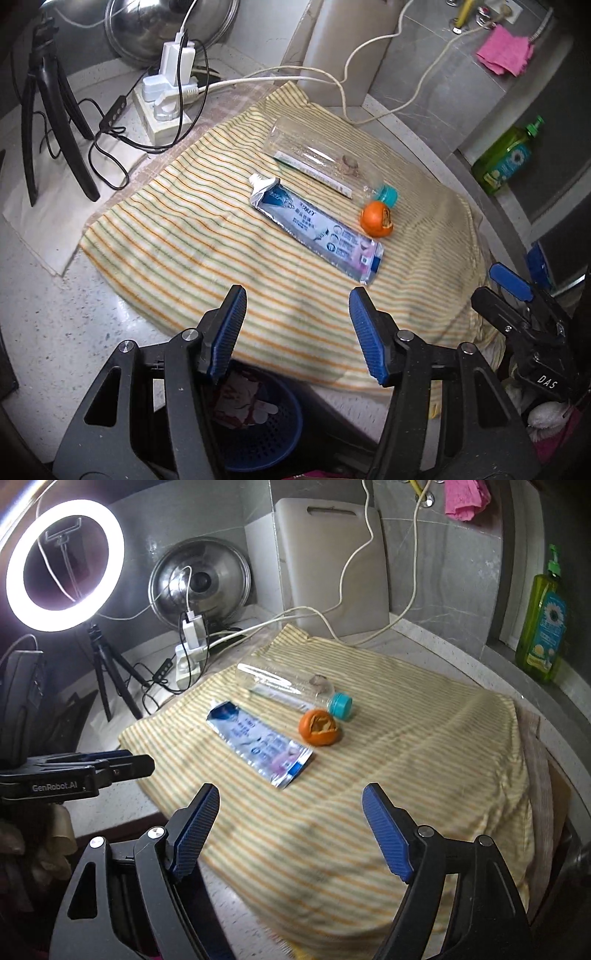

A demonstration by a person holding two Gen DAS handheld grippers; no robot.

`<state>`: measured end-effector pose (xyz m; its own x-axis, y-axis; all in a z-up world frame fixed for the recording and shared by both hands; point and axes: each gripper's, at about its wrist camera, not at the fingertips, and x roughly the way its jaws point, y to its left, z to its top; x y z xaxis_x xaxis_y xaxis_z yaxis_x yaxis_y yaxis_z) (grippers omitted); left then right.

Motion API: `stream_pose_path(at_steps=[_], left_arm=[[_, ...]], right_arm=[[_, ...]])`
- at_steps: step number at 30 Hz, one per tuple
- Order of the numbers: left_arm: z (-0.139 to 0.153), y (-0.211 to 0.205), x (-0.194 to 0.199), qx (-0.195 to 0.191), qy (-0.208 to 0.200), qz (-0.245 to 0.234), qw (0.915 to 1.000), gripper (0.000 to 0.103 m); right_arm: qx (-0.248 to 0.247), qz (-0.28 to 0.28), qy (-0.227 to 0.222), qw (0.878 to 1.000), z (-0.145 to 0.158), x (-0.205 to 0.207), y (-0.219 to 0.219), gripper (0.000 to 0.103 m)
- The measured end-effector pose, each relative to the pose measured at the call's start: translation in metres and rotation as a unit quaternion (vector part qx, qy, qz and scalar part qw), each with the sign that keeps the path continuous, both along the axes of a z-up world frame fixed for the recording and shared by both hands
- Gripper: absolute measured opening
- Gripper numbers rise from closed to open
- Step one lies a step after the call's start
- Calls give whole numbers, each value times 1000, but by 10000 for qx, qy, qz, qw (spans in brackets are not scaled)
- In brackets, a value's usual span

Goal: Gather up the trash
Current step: 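Move the left tool to the blue toothpaste tube while the right tool reaches the clear bottle, then grasp the blue toothpaste tube with the left tool while the right tool grasps the clear plastic bottle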

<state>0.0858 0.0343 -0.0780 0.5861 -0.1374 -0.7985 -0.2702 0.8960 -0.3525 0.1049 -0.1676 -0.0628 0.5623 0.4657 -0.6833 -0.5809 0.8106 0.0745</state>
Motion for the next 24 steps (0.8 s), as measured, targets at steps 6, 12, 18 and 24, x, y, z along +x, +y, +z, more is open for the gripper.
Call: stream_pose_path(at_steps=[6,12,18,24], left_arm=[[-12,7,27,-361,92,271,9989,59],[-25,20,50,-743,189,646,9950,59],[-38,28,67,-898,260,878,9917,59],[-52,35,79,-1011,357,1102,9881,59]], right_arm=[[-295,480,34,9984,8,47,9,80],[-361,998,380,9936,15,98,19,80],[-445,1506,847,9839,12,146,44,80],[-688,1914,1016,9738,0,175,75,80]])
